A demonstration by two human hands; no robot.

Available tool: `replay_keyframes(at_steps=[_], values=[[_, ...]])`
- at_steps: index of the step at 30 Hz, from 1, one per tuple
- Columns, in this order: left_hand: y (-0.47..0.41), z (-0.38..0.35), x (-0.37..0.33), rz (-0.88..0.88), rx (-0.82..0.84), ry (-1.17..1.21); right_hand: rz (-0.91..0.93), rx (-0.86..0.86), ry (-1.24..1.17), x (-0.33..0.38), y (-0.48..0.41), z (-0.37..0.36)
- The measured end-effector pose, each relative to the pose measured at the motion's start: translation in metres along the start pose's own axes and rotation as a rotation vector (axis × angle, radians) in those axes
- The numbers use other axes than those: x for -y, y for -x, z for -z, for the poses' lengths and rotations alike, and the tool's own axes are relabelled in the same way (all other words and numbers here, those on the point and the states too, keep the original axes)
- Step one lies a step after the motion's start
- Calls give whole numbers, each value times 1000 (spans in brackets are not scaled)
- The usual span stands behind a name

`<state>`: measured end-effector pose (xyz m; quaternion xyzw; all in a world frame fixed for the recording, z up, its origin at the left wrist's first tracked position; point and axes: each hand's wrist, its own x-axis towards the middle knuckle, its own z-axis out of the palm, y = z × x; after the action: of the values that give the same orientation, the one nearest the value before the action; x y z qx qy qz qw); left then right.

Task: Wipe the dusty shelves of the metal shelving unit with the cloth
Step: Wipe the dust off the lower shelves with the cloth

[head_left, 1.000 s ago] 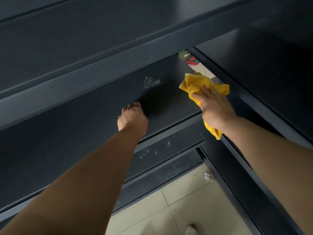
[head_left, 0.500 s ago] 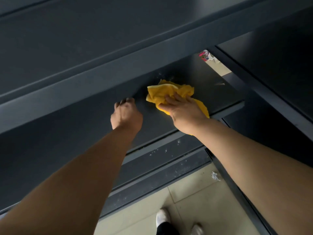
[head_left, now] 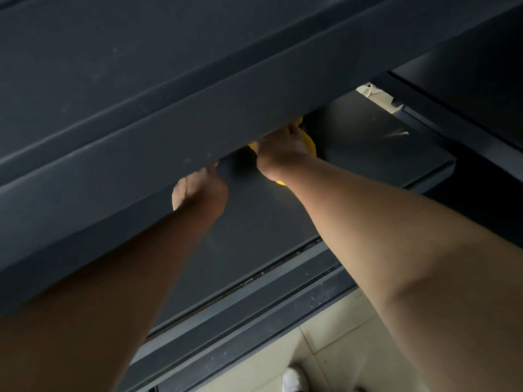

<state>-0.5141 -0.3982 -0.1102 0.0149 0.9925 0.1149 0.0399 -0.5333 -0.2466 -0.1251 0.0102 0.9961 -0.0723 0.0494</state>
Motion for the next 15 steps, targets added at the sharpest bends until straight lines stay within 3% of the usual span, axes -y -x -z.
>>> replay_keyframes(at_steps=[7, 15], values=[[7, -6, -19, -64, 5, 50, -200, -65, -42, -62, 5, 16], [30, -11, -46, -116, 23, 43, -233, -29, -21, -116, 33, 9]])
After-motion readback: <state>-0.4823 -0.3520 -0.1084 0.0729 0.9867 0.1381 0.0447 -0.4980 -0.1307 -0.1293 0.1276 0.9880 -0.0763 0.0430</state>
